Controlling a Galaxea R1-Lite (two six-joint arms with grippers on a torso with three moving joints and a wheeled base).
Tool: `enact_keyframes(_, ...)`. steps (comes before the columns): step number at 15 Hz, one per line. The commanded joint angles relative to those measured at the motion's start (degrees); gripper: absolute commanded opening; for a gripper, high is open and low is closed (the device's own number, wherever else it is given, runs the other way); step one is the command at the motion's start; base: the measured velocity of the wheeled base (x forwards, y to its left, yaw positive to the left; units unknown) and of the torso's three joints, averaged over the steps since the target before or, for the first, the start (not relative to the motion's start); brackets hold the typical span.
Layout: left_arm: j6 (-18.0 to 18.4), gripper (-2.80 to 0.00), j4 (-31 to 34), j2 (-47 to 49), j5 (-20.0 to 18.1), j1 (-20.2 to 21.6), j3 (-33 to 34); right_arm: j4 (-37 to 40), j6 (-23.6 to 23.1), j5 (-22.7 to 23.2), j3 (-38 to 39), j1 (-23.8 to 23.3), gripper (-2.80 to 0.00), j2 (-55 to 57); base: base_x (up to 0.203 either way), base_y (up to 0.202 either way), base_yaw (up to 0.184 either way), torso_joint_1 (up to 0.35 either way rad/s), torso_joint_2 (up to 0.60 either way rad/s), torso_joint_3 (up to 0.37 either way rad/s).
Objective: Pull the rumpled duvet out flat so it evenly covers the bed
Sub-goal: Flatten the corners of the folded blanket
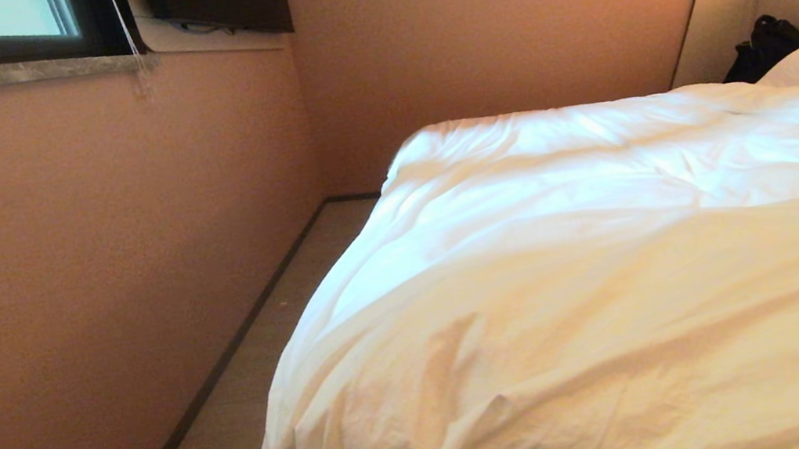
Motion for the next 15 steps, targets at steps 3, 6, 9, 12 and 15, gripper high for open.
enact_keyframes(3,-0.11,-2.80,-0.24,0.11,-0.55,0.00,0.18,0.01,-0.03,0.02,0.00,0.02,-2.80,0.07,0.000,0.000,0.000,0.000,0.00,0.000)
enact_keyframes(6,-0.20,-2.80,0.11,0.11,-3.06,0.00,0.62,0.01,-0.03,0.02,0.00,0.02,-2.80,0.07,0.000,0.000,0.000,0.000,0.00,0.000)
enact_keyframes(9,-0.20,-2.80,0.46,0.11,-6.08,0.00,1.17,0.01,-0.03,0.02,0.00,0.02,-2.80,0.07,0.000,0.000,0.000,0.000,0.00,0.000)
enact_keyframes(12,-0.20,-2.80,0.37,0.11,-7.11,0.00,2.12,0.01,-0.03,0.02,0.00,0.02,-2.80,0.07,0.000,0.000,0.000,0.000,0.00,0.000)
enact_keyframes(15,-0.20,-2.80,0.37,0.11,-7.11,0.00,2.47,0.01,-0.03,0.02,0.00,0.02,-2.80,0.07,0.000,0.000,0.000,0.000,0.00,0.000)
